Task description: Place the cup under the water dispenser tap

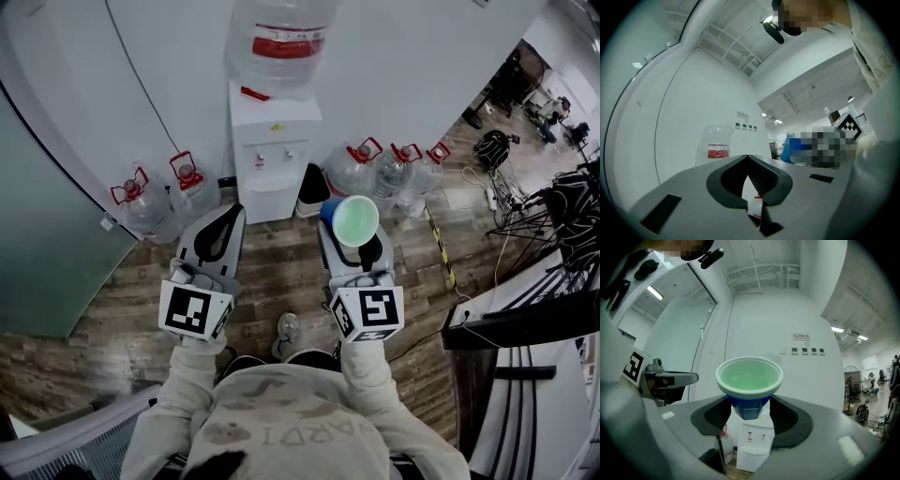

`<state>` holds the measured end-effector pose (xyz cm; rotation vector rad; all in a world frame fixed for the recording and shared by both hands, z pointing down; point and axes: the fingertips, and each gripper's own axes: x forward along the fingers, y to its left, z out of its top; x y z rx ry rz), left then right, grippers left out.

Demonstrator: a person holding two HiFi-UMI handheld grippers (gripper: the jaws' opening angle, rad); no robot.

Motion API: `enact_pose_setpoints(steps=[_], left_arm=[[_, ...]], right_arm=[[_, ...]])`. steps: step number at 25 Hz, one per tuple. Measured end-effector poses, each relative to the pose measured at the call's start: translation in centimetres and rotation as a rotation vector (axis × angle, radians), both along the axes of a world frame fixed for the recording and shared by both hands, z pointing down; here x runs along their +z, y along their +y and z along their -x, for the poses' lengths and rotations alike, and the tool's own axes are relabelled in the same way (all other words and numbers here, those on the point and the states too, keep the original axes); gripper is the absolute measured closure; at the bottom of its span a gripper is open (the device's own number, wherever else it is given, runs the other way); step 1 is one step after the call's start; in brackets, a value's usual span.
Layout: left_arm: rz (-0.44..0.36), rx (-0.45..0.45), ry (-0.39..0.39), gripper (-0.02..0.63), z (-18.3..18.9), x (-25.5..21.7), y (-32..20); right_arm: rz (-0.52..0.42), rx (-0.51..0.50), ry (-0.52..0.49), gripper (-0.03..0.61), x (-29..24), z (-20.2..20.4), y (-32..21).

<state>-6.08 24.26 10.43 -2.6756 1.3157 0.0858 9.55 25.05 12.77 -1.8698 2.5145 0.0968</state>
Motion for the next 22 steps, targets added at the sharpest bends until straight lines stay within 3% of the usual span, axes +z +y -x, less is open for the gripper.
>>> enact_pose_setpoints(steps=[16, 22], left_arm=[[-0.017, -0.099, -0.019, 0.609, -4.7, -0.2, -8.7], [0.007, -0.104, -0.045, 0.609, -5.6, 0.8, -10.6]], right_arm=[[0.005, -0.198, 0.053, 0.313, 1.6, -2.6, -10.7], [0.037, -0.219, 0.034, 0.313, 2.8, -3.0, -13.6]])
